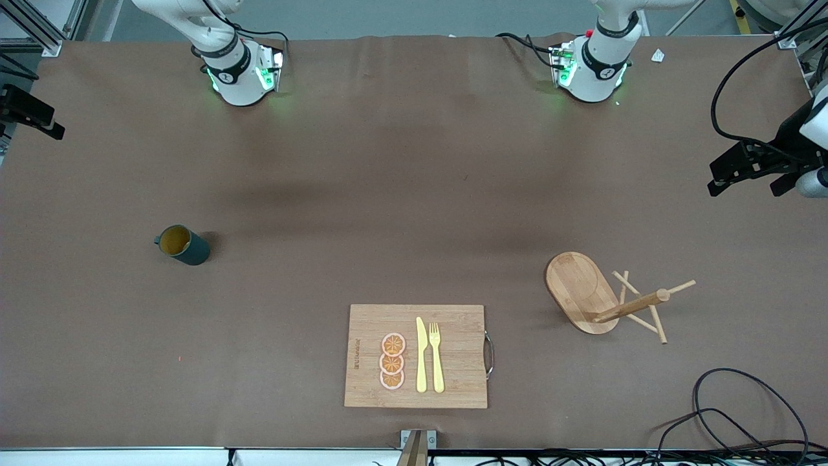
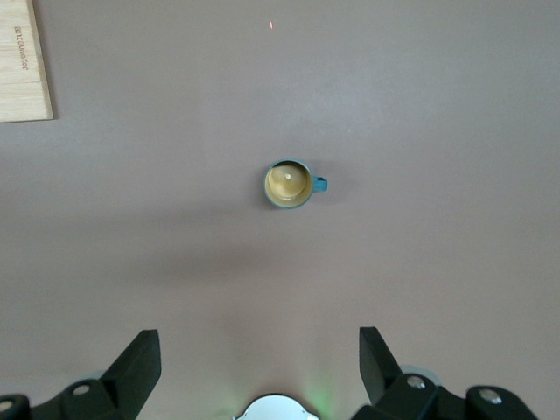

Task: Transfer cup from left to right arm and place

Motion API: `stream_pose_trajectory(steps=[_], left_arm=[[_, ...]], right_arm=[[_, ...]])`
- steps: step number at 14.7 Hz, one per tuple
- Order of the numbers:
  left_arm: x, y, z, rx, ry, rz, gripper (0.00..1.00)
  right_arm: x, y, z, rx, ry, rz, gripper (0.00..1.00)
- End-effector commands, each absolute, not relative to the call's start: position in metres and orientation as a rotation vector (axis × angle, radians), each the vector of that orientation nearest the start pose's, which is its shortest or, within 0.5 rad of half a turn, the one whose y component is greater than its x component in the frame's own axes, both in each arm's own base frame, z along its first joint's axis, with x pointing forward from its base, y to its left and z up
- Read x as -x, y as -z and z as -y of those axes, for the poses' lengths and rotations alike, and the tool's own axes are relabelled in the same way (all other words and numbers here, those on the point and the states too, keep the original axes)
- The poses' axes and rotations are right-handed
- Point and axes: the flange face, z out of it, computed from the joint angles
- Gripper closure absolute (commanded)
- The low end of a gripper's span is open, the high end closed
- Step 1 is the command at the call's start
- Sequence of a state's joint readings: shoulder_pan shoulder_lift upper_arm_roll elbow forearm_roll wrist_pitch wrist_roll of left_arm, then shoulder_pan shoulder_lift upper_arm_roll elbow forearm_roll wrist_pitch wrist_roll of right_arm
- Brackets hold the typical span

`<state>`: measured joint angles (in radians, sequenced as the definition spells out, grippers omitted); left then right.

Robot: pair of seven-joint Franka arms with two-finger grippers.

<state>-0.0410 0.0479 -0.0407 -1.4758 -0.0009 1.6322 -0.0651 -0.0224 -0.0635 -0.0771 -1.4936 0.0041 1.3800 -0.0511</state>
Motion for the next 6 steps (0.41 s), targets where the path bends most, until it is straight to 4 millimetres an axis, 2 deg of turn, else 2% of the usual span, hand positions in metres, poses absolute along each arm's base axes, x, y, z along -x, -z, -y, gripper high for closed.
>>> stream_pose_trajectory(steps=[1, 6], left_arm=[[-0.5776, -0.6527, 0.0456, 3.157, 0.187, -0.034, 0.00], [-0.5776, -0.6534, 0.0456, 3.157, 0.190, -0.034, 0.00]], right_arm=[[-0.5027, -0.6777, 0.0610, 3.137, -0.053, -0.030, 0.00], [-0.5025, -0.6739, 0.0609, 3.135, -0.070, -0.030, 0.00]])
